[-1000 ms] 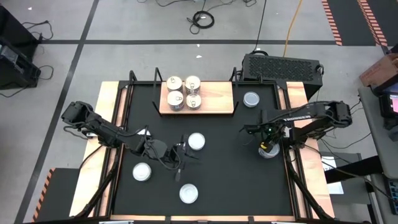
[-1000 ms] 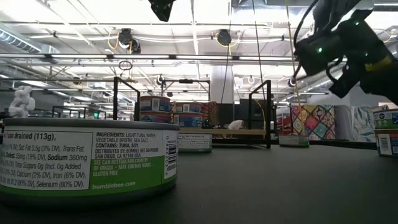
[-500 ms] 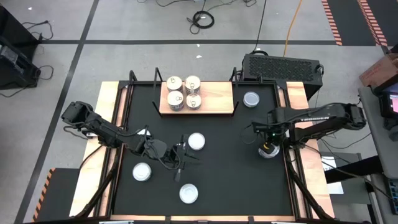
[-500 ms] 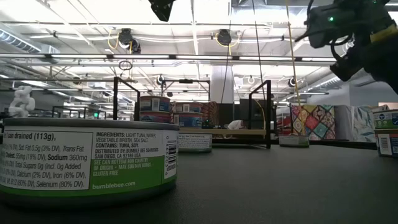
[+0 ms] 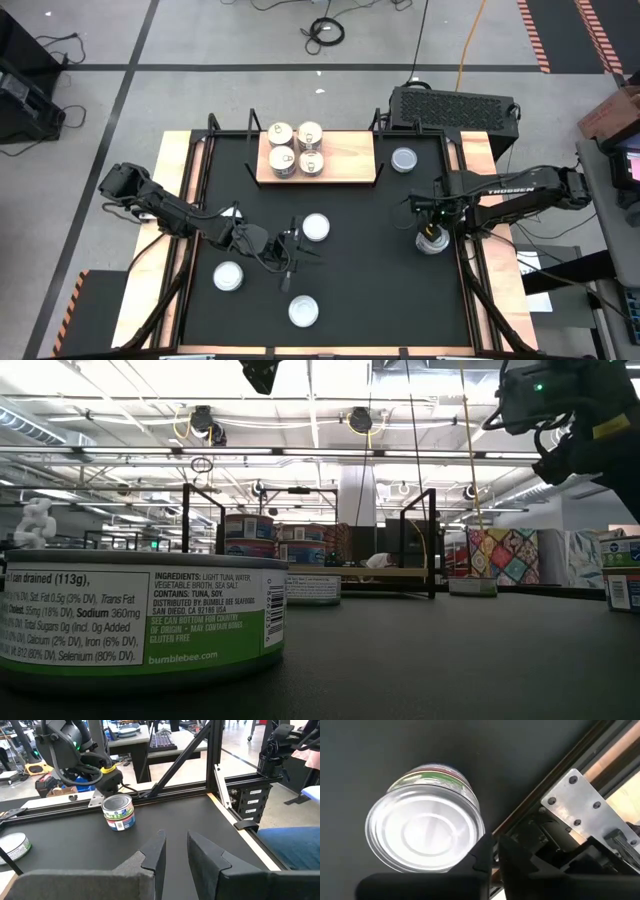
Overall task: Stack canned seafood by type on shelf
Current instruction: Remove the green tuna can from the top of the blue tuna can
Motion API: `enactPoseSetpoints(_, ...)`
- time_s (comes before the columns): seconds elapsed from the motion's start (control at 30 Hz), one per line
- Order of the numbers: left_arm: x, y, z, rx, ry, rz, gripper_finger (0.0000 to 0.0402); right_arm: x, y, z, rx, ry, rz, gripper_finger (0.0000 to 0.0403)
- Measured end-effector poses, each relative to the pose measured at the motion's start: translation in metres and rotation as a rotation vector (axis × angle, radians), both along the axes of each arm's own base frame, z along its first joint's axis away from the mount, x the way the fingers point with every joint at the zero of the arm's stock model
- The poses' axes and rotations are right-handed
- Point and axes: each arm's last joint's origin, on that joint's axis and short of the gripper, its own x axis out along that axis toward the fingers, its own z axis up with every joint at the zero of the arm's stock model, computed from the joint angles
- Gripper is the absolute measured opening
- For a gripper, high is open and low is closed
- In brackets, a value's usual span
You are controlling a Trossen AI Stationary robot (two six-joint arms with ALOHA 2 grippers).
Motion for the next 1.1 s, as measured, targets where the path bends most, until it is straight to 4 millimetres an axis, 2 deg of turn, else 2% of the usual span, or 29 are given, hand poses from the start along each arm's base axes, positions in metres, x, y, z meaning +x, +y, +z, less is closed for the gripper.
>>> enactPoseSetpoints(0.27,0.0,0.0,0.0,0.0,0.0,0.0,0.0081,-0.001,0.001,-0.001,0.043,0.011,0.041,0.0107)
enactPoseSetpoints(0.37,0.0,0.0,0.0,0.001,0.003,0.0,0.0081,0.0,0.0,-0.003,0.085,0.002,0.05,0.0125)
enactPoseSetpoints(0.87,0.0,0.0,-0.002,0.008,0.024,-0.005,0.0081,0.012,-0.013,-0.015,0.197,0.046,0.07,0.013)
enactPoseSetpoints(1.1,0.0,0.0,-0.002,0.008,0.023,-0.006,0.0081,0.026,-0.015,-0.024,0.232,0.056,0.13,0.013)
